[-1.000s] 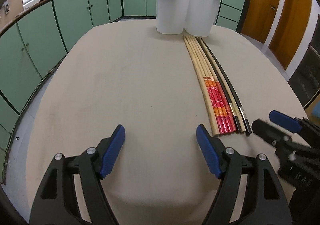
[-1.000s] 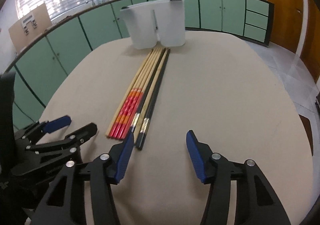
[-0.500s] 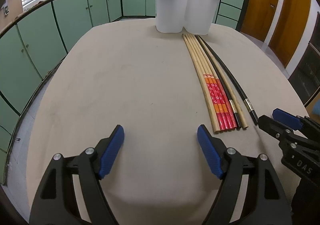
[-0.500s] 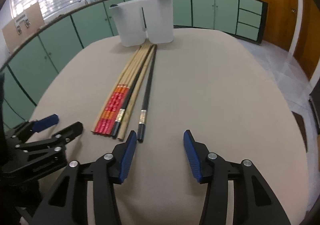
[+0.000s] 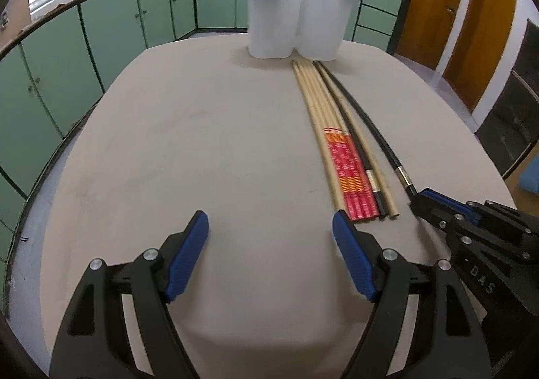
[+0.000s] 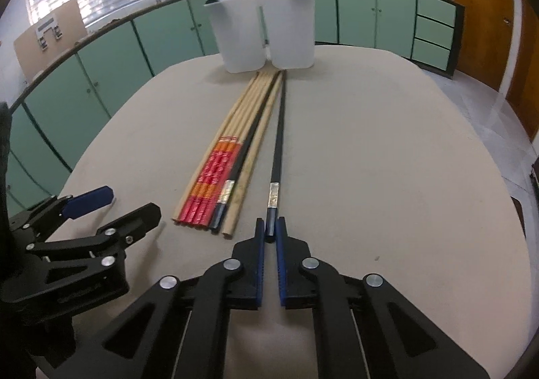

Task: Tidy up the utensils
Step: 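Grasp a black chopstick with the right tool while the left tool grasps a wooden chopstick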

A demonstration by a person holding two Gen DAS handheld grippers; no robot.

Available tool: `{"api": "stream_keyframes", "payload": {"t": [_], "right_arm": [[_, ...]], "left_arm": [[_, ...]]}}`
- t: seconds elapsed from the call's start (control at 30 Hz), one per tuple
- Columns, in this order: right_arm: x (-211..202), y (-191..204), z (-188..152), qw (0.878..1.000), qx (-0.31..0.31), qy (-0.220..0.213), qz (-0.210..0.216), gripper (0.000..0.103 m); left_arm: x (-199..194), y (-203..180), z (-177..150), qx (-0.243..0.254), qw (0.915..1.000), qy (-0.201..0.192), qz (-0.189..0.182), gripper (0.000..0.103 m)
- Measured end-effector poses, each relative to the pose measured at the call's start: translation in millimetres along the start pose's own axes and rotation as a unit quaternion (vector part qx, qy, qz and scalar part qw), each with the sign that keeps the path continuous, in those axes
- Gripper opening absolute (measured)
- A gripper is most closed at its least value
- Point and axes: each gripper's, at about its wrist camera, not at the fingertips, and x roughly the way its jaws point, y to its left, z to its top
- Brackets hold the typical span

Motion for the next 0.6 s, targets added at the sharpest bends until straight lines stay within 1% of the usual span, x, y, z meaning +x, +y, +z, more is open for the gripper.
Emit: {"api": "stream_keyframes", "payload": {"t": [0.23, 0.37, 0.57, 0.6], "right_arm": [[-0.5, -11.1, 0.3, 1.000, 0.008, 0.001, -0.001, 0.006], [-0.2, -12.4, 0.2, 1.000, 0.009, 0.000, 0.001, 0.006], [0.1, -13.3, -0.1, 1.000, 0.012, 0.001, 0.004, 0.007], [0.5, -13.1, 0.3, 1.000, 0.012, 0.002, 0.005, 0.007]], "left_arm": [[7.6, -11.5, 1.4, 0.016, 0.9999, 0.004, 0.000, 0.075], [10.7, -11.1, 2.1, 0.018, 0.9997, 0.007, 0.013, 0.080], [8.4, -1.3, 1.7, 0.007, 0.9992, 0.006, 0.038, 0.080], [8.0, -0.9, 1.7, 0.007, 0.9992, 0.006, 0.038, 0.080]]}}
